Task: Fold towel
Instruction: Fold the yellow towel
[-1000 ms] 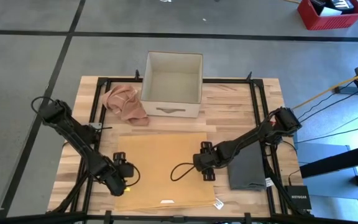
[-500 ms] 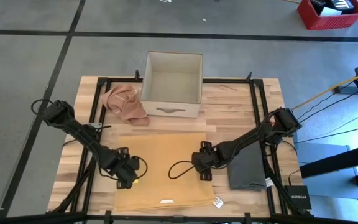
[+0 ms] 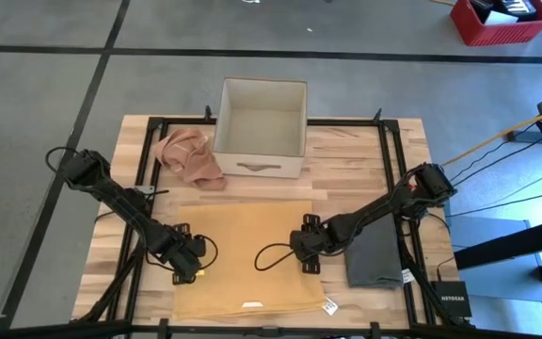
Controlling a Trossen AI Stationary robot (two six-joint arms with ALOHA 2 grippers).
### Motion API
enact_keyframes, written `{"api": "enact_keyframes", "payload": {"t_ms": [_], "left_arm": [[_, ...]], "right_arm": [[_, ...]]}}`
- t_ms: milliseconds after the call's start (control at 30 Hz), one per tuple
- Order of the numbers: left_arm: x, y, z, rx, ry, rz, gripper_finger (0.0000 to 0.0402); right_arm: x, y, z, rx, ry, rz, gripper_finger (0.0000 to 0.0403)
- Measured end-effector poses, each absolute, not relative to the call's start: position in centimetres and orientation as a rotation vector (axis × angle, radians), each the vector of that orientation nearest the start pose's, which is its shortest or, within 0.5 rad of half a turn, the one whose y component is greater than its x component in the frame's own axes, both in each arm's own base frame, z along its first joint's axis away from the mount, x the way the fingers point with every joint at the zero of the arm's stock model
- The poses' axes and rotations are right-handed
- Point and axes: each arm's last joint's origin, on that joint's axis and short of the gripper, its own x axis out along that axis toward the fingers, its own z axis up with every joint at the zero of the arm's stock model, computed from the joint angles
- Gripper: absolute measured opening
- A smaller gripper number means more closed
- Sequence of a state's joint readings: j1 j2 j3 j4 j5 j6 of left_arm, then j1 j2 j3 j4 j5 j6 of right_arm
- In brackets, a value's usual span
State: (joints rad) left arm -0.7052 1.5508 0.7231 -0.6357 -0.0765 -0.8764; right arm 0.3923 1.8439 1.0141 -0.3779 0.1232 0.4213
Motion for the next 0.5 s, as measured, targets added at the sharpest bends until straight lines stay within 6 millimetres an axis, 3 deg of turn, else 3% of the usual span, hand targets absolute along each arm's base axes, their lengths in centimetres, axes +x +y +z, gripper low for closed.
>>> {"api": "enact_keyframes", "payload": {"t_ms": [200,500], "left_arm": [[17.9,-15.3,13.3,-0.143,1.444,0.12,0.0262],[18.3,-15.4,16.4,-0.167,1.413,0.149,0.0262]], "right_arm": [[31.1,12.5,12.7,0.055,1.189,-0.009,0.0259],[31.0,12.5,12.7,0.052,1.198,-0.008,0.0259]]}}
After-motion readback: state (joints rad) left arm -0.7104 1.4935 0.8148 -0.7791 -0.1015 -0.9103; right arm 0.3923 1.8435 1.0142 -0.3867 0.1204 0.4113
